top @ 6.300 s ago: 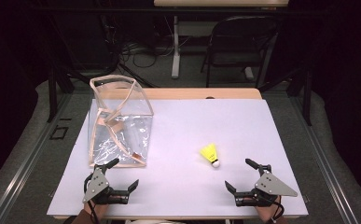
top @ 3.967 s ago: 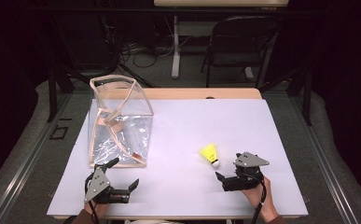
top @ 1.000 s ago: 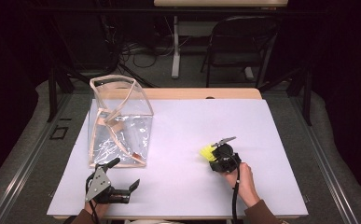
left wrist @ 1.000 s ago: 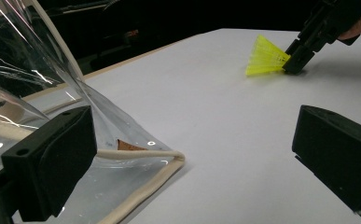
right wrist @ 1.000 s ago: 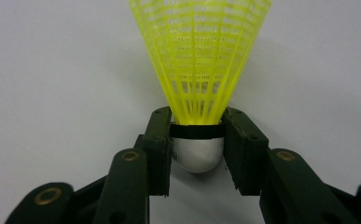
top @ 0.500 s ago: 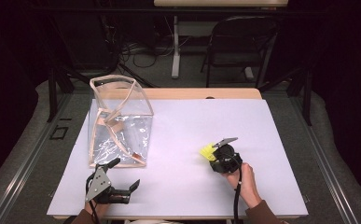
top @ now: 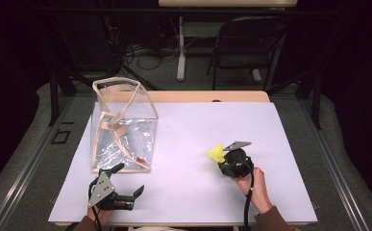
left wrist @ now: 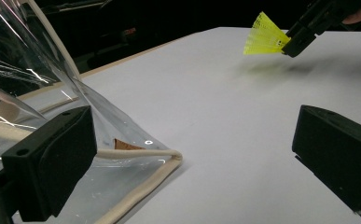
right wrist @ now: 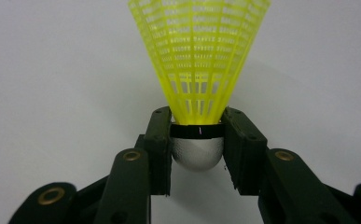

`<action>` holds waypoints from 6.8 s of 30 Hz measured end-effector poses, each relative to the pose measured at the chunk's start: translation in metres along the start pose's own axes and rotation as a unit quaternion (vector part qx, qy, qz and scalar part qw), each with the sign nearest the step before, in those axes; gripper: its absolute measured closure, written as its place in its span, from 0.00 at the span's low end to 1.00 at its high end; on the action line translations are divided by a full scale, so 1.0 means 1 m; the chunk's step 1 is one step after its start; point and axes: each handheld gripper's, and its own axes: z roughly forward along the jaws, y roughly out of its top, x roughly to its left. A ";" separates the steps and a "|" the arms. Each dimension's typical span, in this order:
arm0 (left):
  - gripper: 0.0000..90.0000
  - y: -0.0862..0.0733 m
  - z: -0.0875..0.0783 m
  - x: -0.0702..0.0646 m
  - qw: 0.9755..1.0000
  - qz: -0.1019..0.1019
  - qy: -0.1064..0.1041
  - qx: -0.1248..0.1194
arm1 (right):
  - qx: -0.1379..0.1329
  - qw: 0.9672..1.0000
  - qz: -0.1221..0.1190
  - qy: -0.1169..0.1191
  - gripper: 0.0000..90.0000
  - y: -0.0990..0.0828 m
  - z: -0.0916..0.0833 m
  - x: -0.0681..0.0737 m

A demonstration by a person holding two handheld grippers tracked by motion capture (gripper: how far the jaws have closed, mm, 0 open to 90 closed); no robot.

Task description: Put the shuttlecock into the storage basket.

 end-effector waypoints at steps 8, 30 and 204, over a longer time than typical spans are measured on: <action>0.00 0.000 0.000 0.000 1.000 -0.002 -0.002 0.001 | -0.025 1.000 -0.014 -0.004 0.72 0.002 -0.006 0.000; 0.00 0.000 0.001 0.000 1.000 -0.004 -0.002 0.004 | -0.056 0.998 -0.036 -0.019 0.72 0.023 -0.046 -0.003; 0.00 0.001 0.000 0.002 1.000 -0.007 -0.004 0.002 | -0.235 0.963 -0.129 0.032 0.72 0.183 -0.019 0.038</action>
